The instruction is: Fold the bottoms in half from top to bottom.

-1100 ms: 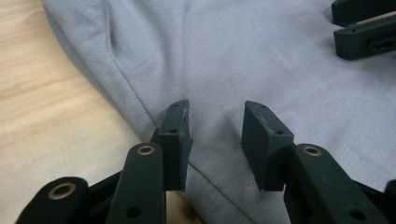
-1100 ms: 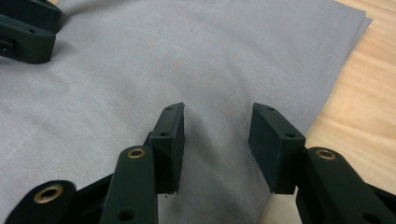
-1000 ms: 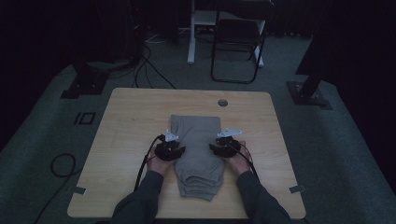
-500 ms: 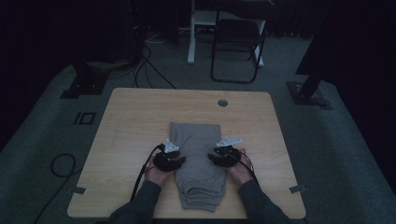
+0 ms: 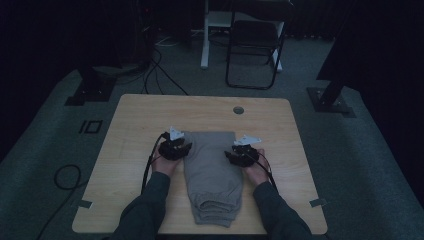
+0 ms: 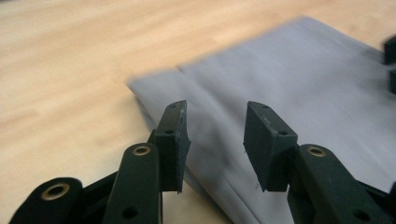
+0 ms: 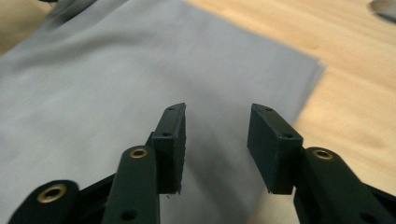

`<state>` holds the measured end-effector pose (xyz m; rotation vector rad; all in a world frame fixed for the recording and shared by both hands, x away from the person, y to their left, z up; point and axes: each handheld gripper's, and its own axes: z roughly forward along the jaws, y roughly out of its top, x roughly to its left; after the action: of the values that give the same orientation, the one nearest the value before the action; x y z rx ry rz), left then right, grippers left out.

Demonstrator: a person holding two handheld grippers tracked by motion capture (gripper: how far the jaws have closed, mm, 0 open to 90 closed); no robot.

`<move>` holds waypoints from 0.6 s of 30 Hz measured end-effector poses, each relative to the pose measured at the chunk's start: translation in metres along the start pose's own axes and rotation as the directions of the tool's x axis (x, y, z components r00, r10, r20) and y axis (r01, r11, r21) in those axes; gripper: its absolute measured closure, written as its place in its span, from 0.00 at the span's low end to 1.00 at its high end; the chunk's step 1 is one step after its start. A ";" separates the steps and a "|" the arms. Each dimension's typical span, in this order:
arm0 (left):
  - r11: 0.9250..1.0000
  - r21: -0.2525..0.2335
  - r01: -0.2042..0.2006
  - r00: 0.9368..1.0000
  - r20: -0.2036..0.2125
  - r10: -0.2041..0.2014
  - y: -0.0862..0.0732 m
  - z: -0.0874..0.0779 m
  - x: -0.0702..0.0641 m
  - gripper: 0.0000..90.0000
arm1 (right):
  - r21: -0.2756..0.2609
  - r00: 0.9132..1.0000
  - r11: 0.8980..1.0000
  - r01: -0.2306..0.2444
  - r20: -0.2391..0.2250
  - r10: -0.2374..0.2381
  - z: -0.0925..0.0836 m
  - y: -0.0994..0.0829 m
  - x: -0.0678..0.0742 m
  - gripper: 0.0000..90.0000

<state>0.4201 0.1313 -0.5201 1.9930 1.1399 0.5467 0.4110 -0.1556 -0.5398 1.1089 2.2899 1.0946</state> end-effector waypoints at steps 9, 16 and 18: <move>0.998 0.017 0.064 0.996 -0.060 -0.063 0.018 0.034 0.021 0.66 | 0.001 0.997 0.999 -0.042 0.072 0.042 0.025 0.022 -0.022 0.70; 0.994 0.086 0.068 0.995 -0.085 -0.060 0.013 0.046 0.025 0.90 | 0.052 0.996 0.997 -0.055 0.077 0.051 0.045 0.029 -0.026 0.72; 0.993 0.092 0.070 0.994 -0.094 -0.061 0.010 0.044 0.028 0.98 | 0.060 0.995 0.997 -0.053 0.084 0.048 0.048 0.027 -0.025 0.73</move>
<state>0.4697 0.1345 -0.5395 2.0209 1.3043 0.5634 0.4692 -0.1416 -0.5492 1.2188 2.2568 0.9827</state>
